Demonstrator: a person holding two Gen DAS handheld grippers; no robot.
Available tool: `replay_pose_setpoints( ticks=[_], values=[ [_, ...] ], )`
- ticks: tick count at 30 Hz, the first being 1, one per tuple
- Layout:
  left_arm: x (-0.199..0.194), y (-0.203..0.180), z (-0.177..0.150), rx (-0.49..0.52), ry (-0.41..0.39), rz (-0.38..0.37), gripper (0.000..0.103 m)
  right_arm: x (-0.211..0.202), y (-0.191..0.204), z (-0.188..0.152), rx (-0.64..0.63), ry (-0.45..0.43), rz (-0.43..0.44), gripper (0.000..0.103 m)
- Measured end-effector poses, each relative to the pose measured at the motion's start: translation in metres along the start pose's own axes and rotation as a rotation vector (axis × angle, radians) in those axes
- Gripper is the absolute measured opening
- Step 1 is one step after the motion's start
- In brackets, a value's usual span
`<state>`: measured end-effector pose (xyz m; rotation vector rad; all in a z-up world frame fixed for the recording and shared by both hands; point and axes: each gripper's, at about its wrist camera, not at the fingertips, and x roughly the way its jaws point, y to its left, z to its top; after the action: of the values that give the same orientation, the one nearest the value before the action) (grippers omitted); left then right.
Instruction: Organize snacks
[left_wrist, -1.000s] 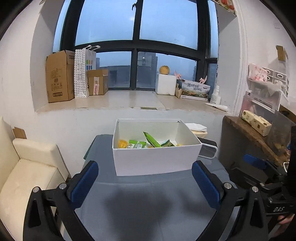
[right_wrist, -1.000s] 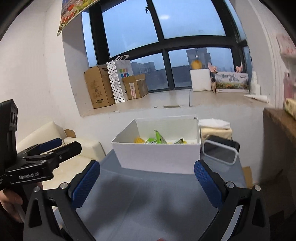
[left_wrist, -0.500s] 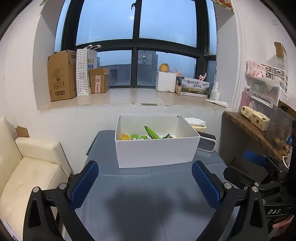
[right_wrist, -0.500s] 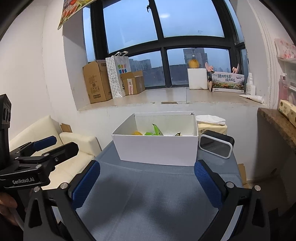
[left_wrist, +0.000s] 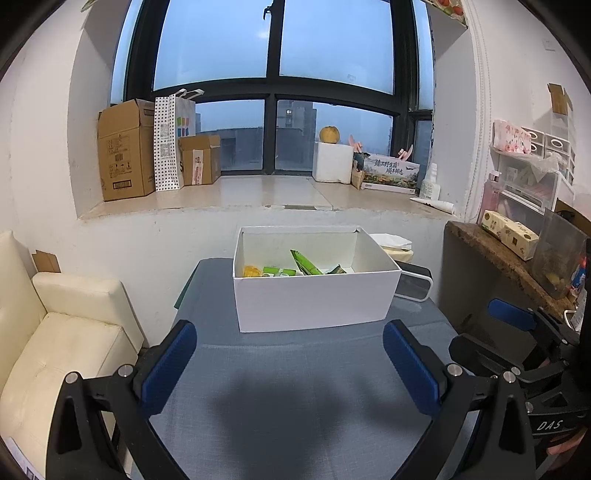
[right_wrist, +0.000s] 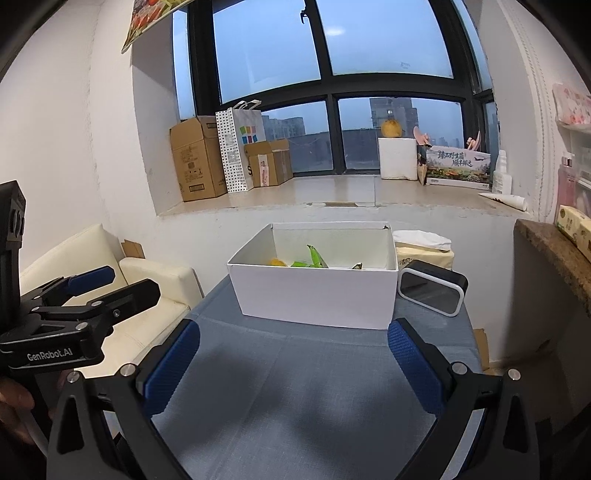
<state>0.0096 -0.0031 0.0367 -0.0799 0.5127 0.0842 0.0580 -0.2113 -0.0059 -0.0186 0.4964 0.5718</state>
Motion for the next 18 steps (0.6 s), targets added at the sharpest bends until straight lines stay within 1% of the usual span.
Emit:
replay_pose_setpoints(
  ticks=[18],
  values=[
    [0.0047, 0.0014, -0.0056, 0.007, 0.027, -0.008, 0.103, 0.0001, -0.0029, 0.0007, 0.021, 0.024, -0.010, 0.103]
  ],
)
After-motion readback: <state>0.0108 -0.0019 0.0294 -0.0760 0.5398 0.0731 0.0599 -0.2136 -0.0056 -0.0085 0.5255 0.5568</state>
